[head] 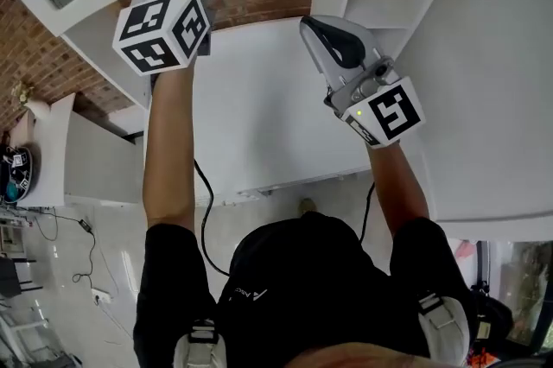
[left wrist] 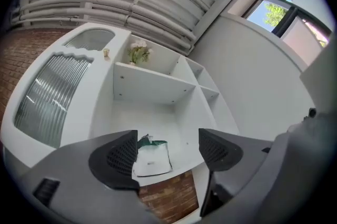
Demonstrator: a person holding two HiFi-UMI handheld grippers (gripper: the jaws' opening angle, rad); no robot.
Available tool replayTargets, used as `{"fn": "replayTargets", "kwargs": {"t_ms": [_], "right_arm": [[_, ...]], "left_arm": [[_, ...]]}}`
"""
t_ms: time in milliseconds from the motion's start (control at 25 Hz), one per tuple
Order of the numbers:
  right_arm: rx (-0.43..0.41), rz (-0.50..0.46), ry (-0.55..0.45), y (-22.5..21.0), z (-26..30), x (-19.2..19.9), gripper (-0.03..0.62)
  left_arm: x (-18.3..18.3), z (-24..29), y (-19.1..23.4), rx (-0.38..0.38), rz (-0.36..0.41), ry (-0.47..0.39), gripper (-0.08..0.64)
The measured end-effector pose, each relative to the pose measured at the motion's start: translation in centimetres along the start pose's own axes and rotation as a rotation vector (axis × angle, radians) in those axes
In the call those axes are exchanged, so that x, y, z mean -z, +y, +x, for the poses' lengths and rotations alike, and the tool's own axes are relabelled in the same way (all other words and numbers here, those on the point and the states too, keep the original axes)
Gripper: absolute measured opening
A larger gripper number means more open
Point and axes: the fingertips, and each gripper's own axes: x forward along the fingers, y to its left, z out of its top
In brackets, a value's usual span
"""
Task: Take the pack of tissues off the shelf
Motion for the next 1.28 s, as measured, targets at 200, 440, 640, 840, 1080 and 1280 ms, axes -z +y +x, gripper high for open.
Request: {"fn": "replayTargets", "kwargs": {"t_ms": [200,440,640,840,1080,1280], "right_arm": [[-0.058,0.006,-0.019,-5.6,2.6,1.3,0.002],[-0.065,0.022,-0.01,-10.5,6.7,1.6,0.002],[-0.082,-0.021,0.007,-11.8,9.6,2.1,0.002],[-0.094,-0.043,0.008,-12.0,10.8,2.7,0.002],[-0.097,-0.028,-0.002,-12.0,11.3,3.2,0.002],[-0.107,-0.029,-0.004,-11.0,11.3,3.5,0.002]], "left_arm": [[2.1,5.1,1.3,-0.098,0.036,0.097,0.409],[4.4,8.5,3.4,-0.154,0.028,0.216,0.449],[6.4,10.5,4.8,-0.139,-0.036,0.274,0.457],[8.1,11.7,4.8,-0.146,-0.001,0.357,0.457],[9.7,12.2,4.8,-0.165,0.081,0.474,0.444],[9.6,11.8,5.0,-0.179,0.15,0.479,0.336]]}}
